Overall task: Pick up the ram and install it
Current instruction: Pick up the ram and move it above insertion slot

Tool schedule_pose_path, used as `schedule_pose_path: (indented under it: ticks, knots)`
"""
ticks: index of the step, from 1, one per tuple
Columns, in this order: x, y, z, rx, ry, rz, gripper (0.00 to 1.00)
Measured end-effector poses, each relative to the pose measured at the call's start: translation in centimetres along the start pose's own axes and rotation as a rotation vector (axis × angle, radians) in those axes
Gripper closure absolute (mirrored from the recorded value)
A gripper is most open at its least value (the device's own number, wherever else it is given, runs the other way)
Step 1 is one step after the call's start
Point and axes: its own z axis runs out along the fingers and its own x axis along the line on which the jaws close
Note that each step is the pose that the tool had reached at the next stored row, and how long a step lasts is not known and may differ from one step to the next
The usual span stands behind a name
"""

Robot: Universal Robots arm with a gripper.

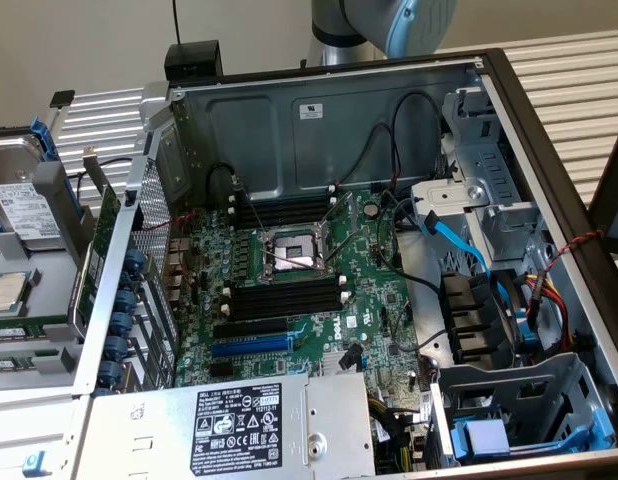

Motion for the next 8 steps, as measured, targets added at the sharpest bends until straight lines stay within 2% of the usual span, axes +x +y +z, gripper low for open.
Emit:
schedule_pose_path:
  ticks: [8]
  knots:
    - [0.3,-0.04,1.46,-0.0002,-0.0001,0.000,0.58]
